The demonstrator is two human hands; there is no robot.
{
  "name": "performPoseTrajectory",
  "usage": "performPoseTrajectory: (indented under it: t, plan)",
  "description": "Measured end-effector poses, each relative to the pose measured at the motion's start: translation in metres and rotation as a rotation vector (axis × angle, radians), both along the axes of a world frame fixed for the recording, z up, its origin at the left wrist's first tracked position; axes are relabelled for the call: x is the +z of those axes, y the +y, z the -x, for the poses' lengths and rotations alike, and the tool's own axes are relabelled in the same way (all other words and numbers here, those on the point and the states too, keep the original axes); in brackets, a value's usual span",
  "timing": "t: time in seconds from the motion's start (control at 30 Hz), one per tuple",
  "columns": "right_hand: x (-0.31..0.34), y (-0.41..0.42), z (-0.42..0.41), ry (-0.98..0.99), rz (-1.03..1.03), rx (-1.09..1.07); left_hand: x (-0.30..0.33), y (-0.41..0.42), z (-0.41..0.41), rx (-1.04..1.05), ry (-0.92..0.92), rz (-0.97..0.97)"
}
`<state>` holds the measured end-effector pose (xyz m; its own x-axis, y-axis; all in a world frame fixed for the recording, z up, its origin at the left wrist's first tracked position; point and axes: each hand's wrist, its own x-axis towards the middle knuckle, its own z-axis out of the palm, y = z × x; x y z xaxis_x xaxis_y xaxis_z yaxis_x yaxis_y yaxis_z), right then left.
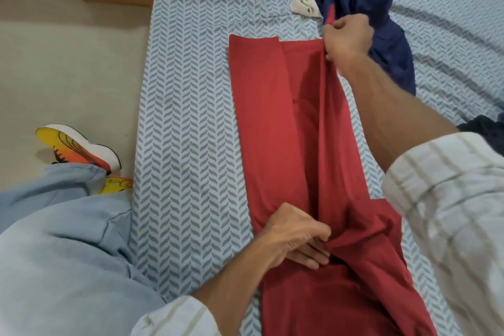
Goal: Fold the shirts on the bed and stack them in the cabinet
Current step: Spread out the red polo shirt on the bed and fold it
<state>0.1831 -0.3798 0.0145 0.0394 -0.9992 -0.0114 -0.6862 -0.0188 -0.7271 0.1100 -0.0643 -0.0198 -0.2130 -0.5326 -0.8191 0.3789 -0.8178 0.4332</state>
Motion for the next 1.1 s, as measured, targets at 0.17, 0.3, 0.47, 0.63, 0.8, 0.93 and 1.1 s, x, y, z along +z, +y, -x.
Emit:
performPoseTrajectory:
  t: [0.17,0.3,0.47,0.63,0.8,0.93,1.1]
  plan:
    - [-0.031,0.014,-0.035,-0.054,-0.241,0.257,0.0,0.0,-0.004,-0.039,0.043,0.006]
    - [-0.051,0.01,-0.037,-0.071,-0.268,0.329,-0.001,0.0,-0.004,-0.039,0.042,0.01]
    - [-0.056,0.018,-0.025,-0.096,-0.232,0.457,0.0,0.0,-0.004,-0.034,0.037,0.004]
    - [-0.046,0.053,0.015,0.058,-0.17,0.62,0.006,-0.001,-0.004,-0.026,-0.011,-0.007]
    - [-0.015,0.109,0.121,0.289,-0.159,0.689,0.01,0.002,-0.001,-0.018,-0.091,-0.002]
    - [0.002,0.141,0.236,0.467,-0.365,0.552,0.01,0.008,0.01,-0.017,-0.165,0.021]
    - [-0.001,0.194,0.324,0.238,-0.59,0.327,0.006,0.019,0.018,0.116,-0.242,0.052]
